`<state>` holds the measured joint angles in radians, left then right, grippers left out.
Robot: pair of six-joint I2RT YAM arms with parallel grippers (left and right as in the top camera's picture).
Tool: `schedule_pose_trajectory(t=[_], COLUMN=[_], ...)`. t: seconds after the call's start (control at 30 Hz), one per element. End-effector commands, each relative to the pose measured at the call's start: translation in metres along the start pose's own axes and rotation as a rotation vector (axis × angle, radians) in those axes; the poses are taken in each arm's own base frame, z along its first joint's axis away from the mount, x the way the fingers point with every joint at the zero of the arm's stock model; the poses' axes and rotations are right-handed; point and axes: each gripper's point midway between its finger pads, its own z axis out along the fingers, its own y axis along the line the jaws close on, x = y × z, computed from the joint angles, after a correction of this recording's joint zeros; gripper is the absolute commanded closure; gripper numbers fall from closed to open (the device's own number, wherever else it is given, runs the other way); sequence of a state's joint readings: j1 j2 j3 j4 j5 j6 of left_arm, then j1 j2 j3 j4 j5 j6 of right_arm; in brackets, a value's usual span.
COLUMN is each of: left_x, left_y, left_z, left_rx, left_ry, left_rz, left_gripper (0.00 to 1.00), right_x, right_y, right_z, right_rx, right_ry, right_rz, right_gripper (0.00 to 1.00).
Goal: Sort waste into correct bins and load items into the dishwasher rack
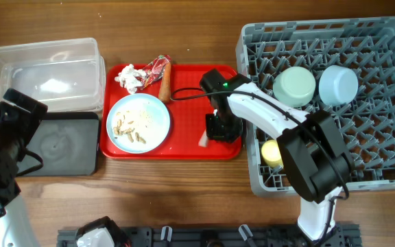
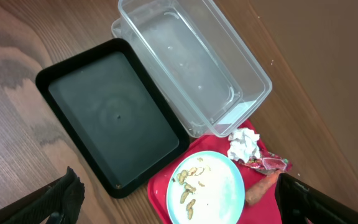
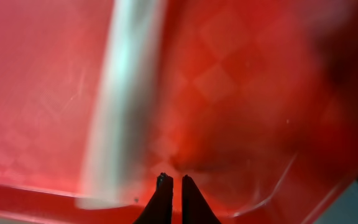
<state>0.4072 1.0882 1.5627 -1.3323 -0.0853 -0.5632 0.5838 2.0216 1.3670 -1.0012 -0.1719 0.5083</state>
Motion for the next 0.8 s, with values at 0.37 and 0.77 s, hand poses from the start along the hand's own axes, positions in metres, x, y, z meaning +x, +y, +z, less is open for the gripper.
schedule_pose_trajectory(t=[0.37, 0.77], left_x=[-0.004, -0.004], left_y=[0.003, 0.003], left_z=[0.0, 0.0], left_rx=[-0.015, -0.015], left_ry=[-0.016, -0.016], left_rz=[-0.015, -0.015], left_gripper=[0.0, 0.0], right_x=[-0.056, -0.062], right_y=[0.035, 0.047], right_z=[-0.02, 0.0], right_rx=[-0.146, -0.223], right_ry=[-0.258, -0.217], right_rz=[-0.059, 0.479], right_gripper=[0.52, 0.42])
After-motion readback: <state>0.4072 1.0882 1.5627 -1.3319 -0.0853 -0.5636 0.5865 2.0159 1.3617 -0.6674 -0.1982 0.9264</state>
